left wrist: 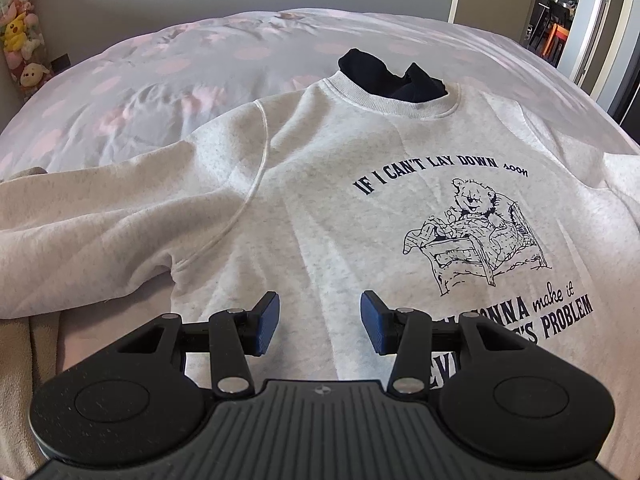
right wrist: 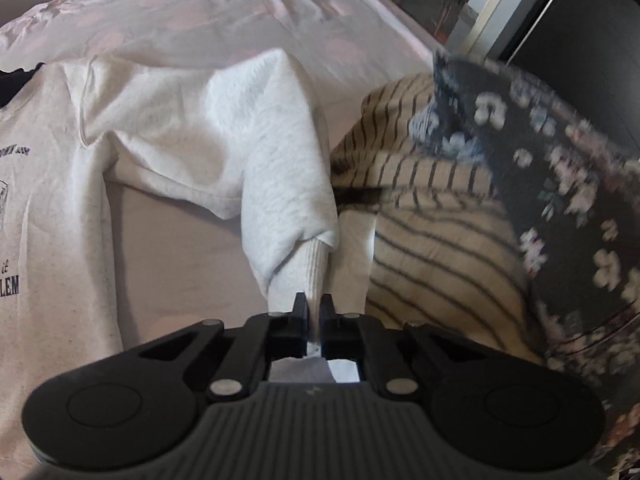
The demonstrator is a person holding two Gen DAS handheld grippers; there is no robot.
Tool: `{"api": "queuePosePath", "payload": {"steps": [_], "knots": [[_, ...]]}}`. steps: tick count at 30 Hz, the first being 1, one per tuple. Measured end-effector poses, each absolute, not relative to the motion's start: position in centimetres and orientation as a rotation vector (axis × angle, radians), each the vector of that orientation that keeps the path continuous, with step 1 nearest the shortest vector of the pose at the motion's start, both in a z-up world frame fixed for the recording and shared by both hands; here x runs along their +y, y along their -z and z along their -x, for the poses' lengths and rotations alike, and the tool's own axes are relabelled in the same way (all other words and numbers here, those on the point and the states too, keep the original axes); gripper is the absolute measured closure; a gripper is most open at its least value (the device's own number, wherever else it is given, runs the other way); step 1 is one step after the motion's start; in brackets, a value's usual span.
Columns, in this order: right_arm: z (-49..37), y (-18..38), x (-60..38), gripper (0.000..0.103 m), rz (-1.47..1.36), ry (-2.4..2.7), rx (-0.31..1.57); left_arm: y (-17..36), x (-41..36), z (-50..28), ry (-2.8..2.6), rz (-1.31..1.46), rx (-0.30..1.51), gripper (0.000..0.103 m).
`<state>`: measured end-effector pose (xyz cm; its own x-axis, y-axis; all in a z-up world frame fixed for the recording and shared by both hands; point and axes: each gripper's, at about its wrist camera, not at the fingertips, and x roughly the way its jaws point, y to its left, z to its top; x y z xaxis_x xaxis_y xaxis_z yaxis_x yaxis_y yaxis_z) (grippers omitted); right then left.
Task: Fold clothes
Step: 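Grasp the other sleeve cuff with the right tool and lift it high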
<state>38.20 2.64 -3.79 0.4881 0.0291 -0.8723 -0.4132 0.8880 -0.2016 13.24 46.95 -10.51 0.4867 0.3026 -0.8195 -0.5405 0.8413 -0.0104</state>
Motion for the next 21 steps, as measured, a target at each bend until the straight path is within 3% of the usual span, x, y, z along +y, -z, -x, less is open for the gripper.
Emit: {"api": "queuePosePath", "payload": {"steps": [10,21], "knots": [[-44.0,-10.0,4.0,0.097,0.538,-0.158,0.772,10.8,47.0,-12.9,-0.521,0.278,0.934,0.060],[-54.2,-10.4,3.0,0.097,0.617,0.100,0.684,11.4,46.9,-13.5,-0.490,0.267,0.916,0.060]]}}
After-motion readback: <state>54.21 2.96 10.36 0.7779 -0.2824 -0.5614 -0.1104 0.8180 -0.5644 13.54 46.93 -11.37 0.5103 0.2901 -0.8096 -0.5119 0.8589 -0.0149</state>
